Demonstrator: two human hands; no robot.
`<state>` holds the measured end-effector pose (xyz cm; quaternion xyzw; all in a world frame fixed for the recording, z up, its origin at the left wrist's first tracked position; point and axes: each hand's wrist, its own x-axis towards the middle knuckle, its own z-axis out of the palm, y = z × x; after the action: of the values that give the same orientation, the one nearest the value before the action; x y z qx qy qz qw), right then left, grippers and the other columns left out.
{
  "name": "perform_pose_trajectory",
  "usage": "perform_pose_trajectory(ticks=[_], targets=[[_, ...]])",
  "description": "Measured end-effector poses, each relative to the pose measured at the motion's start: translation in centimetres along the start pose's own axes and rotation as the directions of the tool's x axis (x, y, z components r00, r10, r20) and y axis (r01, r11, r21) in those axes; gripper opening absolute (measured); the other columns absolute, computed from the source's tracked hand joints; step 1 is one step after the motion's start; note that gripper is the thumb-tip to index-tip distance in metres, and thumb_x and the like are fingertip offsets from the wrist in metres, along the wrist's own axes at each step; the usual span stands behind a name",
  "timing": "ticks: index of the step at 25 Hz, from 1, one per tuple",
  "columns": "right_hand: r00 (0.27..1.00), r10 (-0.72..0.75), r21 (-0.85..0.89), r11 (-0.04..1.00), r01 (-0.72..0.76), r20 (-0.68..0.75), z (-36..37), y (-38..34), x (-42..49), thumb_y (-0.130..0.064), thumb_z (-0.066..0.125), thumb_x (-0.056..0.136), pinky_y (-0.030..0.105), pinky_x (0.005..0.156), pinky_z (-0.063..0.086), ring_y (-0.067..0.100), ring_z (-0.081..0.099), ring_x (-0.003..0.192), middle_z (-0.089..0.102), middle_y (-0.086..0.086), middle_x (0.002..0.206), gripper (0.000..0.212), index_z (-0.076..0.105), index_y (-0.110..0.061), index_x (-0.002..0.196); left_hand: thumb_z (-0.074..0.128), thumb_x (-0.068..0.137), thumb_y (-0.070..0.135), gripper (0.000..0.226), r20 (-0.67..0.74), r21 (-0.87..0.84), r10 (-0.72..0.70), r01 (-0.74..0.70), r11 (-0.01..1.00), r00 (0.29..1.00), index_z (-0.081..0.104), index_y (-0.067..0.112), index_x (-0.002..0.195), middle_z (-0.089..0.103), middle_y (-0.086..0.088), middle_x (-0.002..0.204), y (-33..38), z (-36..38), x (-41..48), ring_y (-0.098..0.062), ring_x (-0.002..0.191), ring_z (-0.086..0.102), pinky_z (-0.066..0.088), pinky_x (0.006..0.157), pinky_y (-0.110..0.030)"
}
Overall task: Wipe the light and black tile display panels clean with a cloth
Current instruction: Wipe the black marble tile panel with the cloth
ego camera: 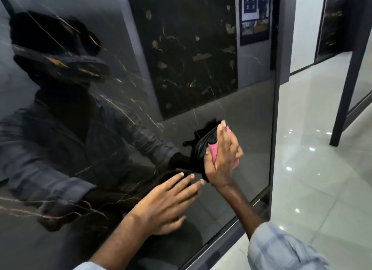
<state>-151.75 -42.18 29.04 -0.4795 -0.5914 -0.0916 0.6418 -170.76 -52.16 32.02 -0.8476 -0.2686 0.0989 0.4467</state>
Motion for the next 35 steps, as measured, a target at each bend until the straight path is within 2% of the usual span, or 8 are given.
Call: perform_pose_trajectory(ticks=[7, 11, 17, 19, 22, 24, 30, 35], targets=[[0.866, 0.488, 0.117, 0.872, -0.476, -0.108, 0.8, 3.9, 0.6, -0.047, 0.035, 0.102, 0.054, 0.116, 0.021, 0.010, 0.022, 0.150, 0.020, -0.013, 0.170, 0.066, 0.015, -0.033, 0.163, 0.059, 0.094, 0.040, 0.078, -0.007, 0.072, -0.063, 0.064, 0.995, 0.998, 0.036, 0.004, 0.160, 0.011, -0.020, 0.172, 0.3, 1.4, 0.2, -0.040, 0.160, 0.005, -0.008, 0.129, -0.056], [0.833, 0.549, 0.086, 0.828, -0.553, 0.071, 2.2, 3.1, -12.8, -0.064, 0.019, 0.101, 0.058, 0.118, 0.017, 0.006, 0.012, 0.150, 0.004, -0.022, 0.169, 0.067, 0.003, -0.043, 0.162, 0.054, 0.095, 0.042, 0.082, 0.007, 0.099, -0.069, 0.068, 0.993, 0.998, 0.028, 0.002, 0.162, 0.004, -0.022, 0.173, 0.4, 1.7, 0.0, -0.041, 0.160, 0.000, -0.007, 0.129, -0.057], [0.754, 0.657, 0.106, 0.752, -0.651, -0.030, 1.6, 8.0, -3.8, -0.046, 0.035, 0.098, 0.043, 0.108, 0.012, 0.013, 0.022, 0.150, 0.023, -0.012, 0.168, 0.068, 0.018, -0.032, 0.163, 0.054, 0.095, 0.041, 0.077, 0.012, 0.076, -0.064, 0.062, 0.995, 0.998, 0.036, 0.003, 0.160, 0.009, -0.021, 0.173, 0.6, 1.4, 0.1, -0.040, 0.160, 0.006, -0.003, 0.130, -0.056], [0.587, 0.809, 0.173, 0.581, -0.795, -0.018, 2.5, 9.7, -7.2, -0.050, 0.033, 0.097, 0.047, 0.114, 0.017, 0.016, 0.028, 0.148, 0.030, -0.010, 0.166, 0.066, 0.023, -0.038, 0.161, 0.056, 0.094, 0.042, 0.075, 0.002, 0.041, -0.095, 0.095, 0.995, 0.995, 0.042, 0.004, 0.157, 0.011, -0.019, 0.173, 1.0, 1.3, 0.3, -0.039, 0.160, 0.010, 0.001, 0.130, -0.055], [0.082, 0.994, 0.159, 0.069, -0.985, 0.073, 4.0, 9.1, -16.2, -0.054, 0.028, 0.101, 0.057, 0.118, 0.023, 0.028, 0.034, 0.147, 0.038, 0.000, 0.162, 0.059, 0.028, -0.038, 0.158, 0.055, 0.095, 0.042, 0.074, 0.001, 0.052, -0.076, 0.076, 0.996, 0.997, 0.041, 0.006, 0.157, 0.006, -0.019, 0.174, 1.5, 1.7, 0.5, -0.038, 0.160, 0.009, 0.002, 0.129, -0.056], [-0.118, 0.985, 0.182, -0.140, -0.973, 0.129, 4.8, 8.4, -19.1, -0.059, 0.025, 0.096, 0.060, 0.118, 0.027, 0.034, 0.037, 0.145, 0.039, 0.005, 0.161, 0.066, 0.028, -0.036, 0.158, 0.051, 0.097, 0.041, 0.072, 0.000, 0.063, -0.072, 0.072, 0.995, 0.997, 0.038, 0.006, 0.159, 0.003, -0.019, 0.174, 1.6, 1.8, 0.4, -0.038, 0.161, 0.007, 0.001, 0.130, -0.056], [-0.176, 0.964, 0.194, -0.215, -0.957, 0.199, 5.8, 9.7, -21.2, -0.078, 0.016, 0.068, 0.066, 0.112, 0.033, 0.036, 0.045, 0.138, 0.040, 0.005, 0.157, 0.092, 0.023, -0.045, 0.153, 0.047, 0.100, 0.042, 0.070, 0.012, 0.079, -0.095, 0.093, 0.993, 0.995, 0.037, 0.008, 0.160, 0.004, -0.017, 0.174, 1.7, 1.8, 0.3, -0.037, 0.161, 0.008, 0.001, 0.129, -0.055], [-0.134, 0.982, 0.159, -0.155, -0.975, 0.133, 4.5, 10.2, -19.2, -0.048, 0.026, 0.104, 0.055, 0.121, 0.026, 0.037, 0.033, 0.147, 0.027, 0.005, 0.167, 0.066, 0.018, -0.022, 0.163, 0.043, 0.103, 0.037, 0.058, -0.001, 0.029, -0.080, 0.080, 0.996, 0.997, 0.047, 0.009, 0.153, 0.013, -0.016, 0.173, 1.6, 1.5, 0.1, -0.037, 0.160, 0.014, 0.006, 0.128, -0.054]])
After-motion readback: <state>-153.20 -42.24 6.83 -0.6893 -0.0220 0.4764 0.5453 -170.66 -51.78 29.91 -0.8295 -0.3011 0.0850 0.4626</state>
